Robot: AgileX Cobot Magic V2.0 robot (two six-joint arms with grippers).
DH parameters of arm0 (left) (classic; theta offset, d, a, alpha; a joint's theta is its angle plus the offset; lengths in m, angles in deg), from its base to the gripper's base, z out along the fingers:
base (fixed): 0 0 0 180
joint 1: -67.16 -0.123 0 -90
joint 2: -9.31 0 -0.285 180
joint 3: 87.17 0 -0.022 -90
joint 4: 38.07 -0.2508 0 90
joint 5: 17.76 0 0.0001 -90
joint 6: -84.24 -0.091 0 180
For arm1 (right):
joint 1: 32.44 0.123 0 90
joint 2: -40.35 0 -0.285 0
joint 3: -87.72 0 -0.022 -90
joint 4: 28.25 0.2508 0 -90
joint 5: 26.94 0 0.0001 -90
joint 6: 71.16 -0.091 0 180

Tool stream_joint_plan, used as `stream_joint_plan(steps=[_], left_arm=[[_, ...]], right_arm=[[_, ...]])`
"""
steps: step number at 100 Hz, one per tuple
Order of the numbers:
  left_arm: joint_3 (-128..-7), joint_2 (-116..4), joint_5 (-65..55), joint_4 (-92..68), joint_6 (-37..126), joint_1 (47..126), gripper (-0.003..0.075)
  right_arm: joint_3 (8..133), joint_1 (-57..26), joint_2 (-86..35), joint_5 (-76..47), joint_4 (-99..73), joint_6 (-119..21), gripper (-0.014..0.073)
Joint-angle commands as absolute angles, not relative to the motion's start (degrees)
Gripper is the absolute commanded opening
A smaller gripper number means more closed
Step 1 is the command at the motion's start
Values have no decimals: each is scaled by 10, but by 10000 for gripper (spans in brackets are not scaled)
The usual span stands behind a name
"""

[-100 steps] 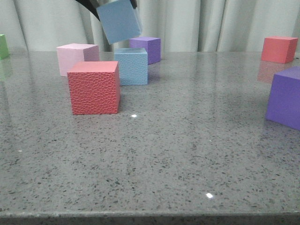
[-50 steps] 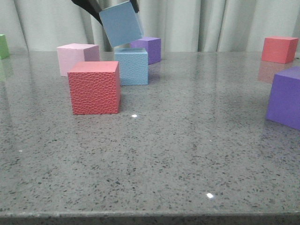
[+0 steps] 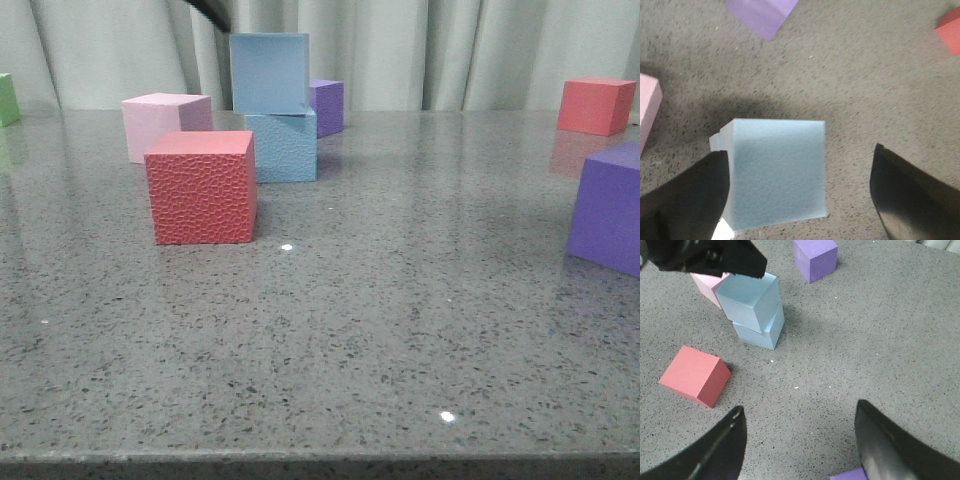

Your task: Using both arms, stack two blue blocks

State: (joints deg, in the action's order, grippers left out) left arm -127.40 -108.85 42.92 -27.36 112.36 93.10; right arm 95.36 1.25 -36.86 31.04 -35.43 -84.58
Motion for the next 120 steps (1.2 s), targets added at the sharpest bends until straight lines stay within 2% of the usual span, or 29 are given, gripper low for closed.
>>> stream_joint_plan(steps=[1,21,37,47,62,82,97,104,120], left_arm=[[-1302,-1042,405,-262,1107,937,555],[-1302,-1008,482,-290,1049,937,543],[-1296,-966,514,-344,1019,946,462],[-1289,-935,514,-353,993,954,371],[-1262,-885,512,-354,974,954,187],[-1177,-811,461,-381,964,954,-20],[-1074,-740,393,-384,959,954,-18],[-1015,-705,347,-384,959,954,-18],[-873,-622,241,-384,959,954,-18]], right_arm=[[965,11,-350,270,-366,-840,472],[932,11,-317,251,-386,-840,472],[847,11,-255,195,-391,-848,472],[791,11,-211,151,-394,-851,472],[720,11,-166,134,-402,-851,472],[627,11,-96,72,-402,-851,472],[555,11,-21,-1,-402,-851,471],[529,11,14,-27,-402,-851,442],[496,11,77,-27,-412,-851,254]])
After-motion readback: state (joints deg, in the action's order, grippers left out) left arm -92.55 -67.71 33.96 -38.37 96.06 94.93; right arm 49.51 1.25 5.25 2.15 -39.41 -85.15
